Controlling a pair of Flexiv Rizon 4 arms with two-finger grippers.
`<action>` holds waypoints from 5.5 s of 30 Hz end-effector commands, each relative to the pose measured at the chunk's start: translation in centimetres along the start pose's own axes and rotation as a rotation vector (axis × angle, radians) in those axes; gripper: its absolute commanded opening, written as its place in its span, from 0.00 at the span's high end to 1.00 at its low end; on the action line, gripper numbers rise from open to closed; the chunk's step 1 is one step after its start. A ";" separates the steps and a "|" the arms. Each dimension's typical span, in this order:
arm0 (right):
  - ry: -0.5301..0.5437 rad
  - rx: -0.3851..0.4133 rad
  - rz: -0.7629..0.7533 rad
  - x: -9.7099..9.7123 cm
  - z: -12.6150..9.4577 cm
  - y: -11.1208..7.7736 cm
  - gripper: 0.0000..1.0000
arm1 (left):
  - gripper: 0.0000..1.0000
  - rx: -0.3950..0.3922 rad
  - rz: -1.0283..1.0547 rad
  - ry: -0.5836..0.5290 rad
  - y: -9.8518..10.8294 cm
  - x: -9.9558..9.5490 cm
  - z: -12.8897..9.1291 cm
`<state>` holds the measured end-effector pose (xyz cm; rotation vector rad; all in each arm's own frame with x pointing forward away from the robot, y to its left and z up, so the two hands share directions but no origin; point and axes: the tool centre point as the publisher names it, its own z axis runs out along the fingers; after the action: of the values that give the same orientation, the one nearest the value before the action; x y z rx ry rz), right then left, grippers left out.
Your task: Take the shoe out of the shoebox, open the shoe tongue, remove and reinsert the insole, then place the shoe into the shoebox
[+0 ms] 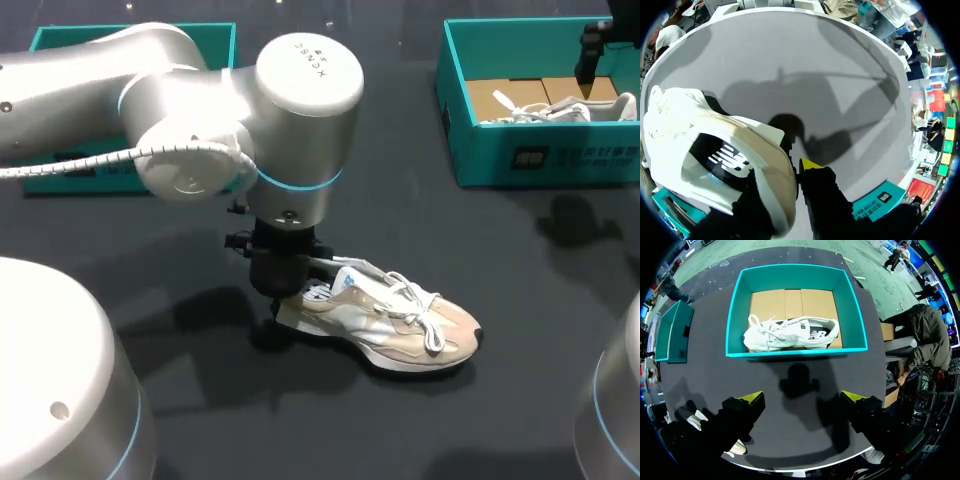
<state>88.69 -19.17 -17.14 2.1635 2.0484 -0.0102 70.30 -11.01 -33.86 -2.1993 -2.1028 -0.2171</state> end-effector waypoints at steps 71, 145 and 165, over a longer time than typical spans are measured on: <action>0.000 -0.001 0.000 0.0 0.0 0.0 0.00 | 0.00 0.395 -0.337 -0.262 2.0 5.0 -5.7; 0.000 -0.001 0.000 0.0 0.0 0.0 0.00 | 0.00 1.105 -1.336 -0.966 -1.6 13.5 7.3; 0.000 -0.001 0.000 0.0 0.0 0.0 0.00 | 0.00 1.117 -1.314 -1.001 -0.8 11.0 7.4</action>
<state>88.69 -19.17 -17.14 2.1634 2.0484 -0.0102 69.62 1.97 -39.08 -0.0429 -2.5428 1.7420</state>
